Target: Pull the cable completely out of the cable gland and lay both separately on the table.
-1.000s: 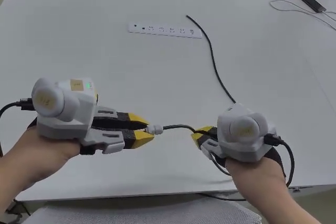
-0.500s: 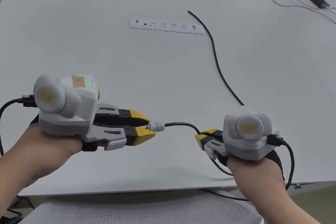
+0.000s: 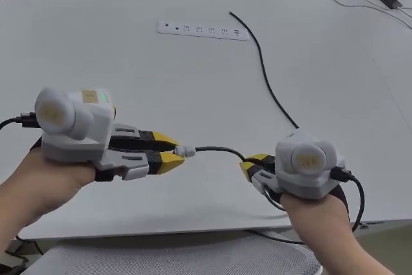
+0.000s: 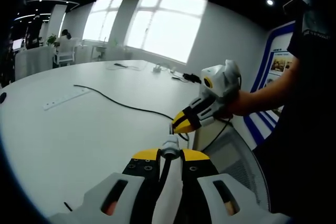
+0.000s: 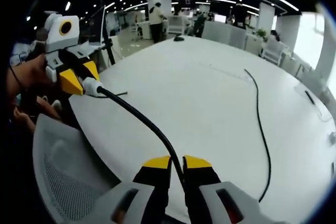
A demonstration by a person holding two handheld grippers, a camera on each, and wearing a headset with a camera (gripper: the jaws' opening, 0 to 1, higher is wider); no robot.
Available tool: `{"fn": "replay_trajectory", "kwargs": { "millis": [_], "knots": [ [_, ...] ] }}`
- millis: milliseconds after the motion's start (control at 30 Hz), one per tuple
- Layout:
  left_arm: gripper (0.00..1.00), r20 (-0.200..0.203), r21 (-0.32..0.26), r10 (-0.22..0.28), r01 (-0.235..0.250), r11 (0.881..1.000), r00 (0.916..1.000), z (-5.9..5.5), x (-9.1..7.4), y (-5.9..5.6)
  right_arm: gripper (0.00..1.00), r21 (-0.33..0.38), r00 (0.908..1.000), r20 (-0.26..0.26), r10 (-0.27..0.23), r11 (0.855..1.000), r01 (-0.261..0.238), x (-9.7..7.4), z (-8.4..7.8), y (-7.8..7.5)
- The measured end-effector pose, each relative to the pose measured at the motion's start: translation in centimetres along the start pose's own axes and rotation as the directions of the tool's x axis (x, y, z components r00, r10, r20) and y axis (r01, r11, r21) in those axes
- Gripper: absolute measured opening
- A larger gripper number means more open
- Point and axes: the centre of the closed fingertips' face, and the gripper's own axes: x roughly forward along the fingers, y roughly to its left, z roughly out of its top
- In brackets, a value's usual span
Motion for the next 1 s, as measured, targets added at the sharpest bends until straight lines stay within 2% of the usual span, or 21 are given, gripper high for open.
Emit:
{"fn": "replay_trajectory", "kwargs": {
  "millis": [167,200,267,333,400,433,467,567,600,700,733,867,967,1000],
  "knots": [
    [0.15,0.001,0.001,0.004,-0.004,1.000,1.0000,0.1,-0.2,0.2,0.14,-0.036,0.9999,0.012,0.002,0.999,-0.001,-1.0,0.5,0.4],
    [0.15,-0.001,0.002,0.003,-0.003,1.000,1.0000,0.1,-0.2,0.3,0.15,-0.085,0.9998,0.019,0.004,0.996,-0.002,-1.6,0.9,0.7],
    [0.15,-0.006,0.001,0.002,-0.002,1.000,1.0000,-0.1,-0.2,0.2,0.16,-0.134,0.9994,0.027,0.022,0.991,-0.019,-2.2,1.4,1.2],
    [0.15,-0.011,0.004,-0.001,0.001,1.000,0.9999,-0.3,-0.2,0.2,0.19,-0.159,0.9988,0.040,0.027,0.987,-0.020,-2.8,2.2,1.6],
    [0.15,-0.014,0.001,-0.003,0.003,1.000,0.9999,-0.4,-0.1,0.1,0.24,-0.183,0.9979,0.038,0.052,0.982,-0.044,-3.1,3.0,2.5],
    [0.15,-0.014,-0.001,-0.003,0.003,1.000,0.9999,-0.5,-0.1,0.1,0.24,-0.221,0.9959,0.050,0.075,0.973,-0.063,-3.0,3.8,3.3],
    [0.15,-0.014,-0.002,-0.004,0.004,1.000,0.9999,-0.5,-0.1,0.1,0.24,-0.251,0.9958,0.050,0.077,0.966,-0.062,-3.0,4.2,3.7],
    [0.15,-0.015,-0.003,-0.008,0.008,1.000,0.9998,-0.6,-0.1,0.1,0.24,-0.374,0.9934,0.055,0.101,0.925,-0.073,-2.5,5.8,5.6],
    [0.15,-0.016,-0.001,-0.008,0.008,1.000,0.9998,-0.5,-0.1,0.1,0.24,-0.398,0.9926,0.054,0.109,0.914,-0.078,-2.4,6.1,6.0],
    [0.15,-0.012,0.001,-0.012,0.012,1.000,0.9999,-0.3,-0.1,0.1,0.23,-0.487,0.9921,0.037,0.120,0.869,-0.087,-1.6,6.6,7.1],
    [0.15,-0.011,0.001,-0.012,0.012,1.000,0.9999,-0.3,-0.1,0.1,0.23,-0.494,0.9918,0.034,0.123,0.865,-0.090,-1.5,6.7,7.3],
    [0.15,-0.009,0.002,-0.013,0.013,1.000,0.9999,-0.2,0.0,0.0,0.20,-0.556,0.9900,0.029,0.138,0.825,-0.099,-0.7,7.1,8.1],
    [0.15,-0.010,0.002,-0.013,0.013,1.000,0.9999,-0.3,0.0,-0.1,0.17,-0.585,0.9896,0.019,0.143,0.804,-0.105,-0.2,7.1,8.5],
    [0.15,-0.010,0.001,-0.014,0.014,1.000,0.9999,-0.3,0.0,-0.1,0.16,-0.587,0.9892,0.019,0.145,0.803,-0.106,-0.1,7.1,8.6]
  ]
}}
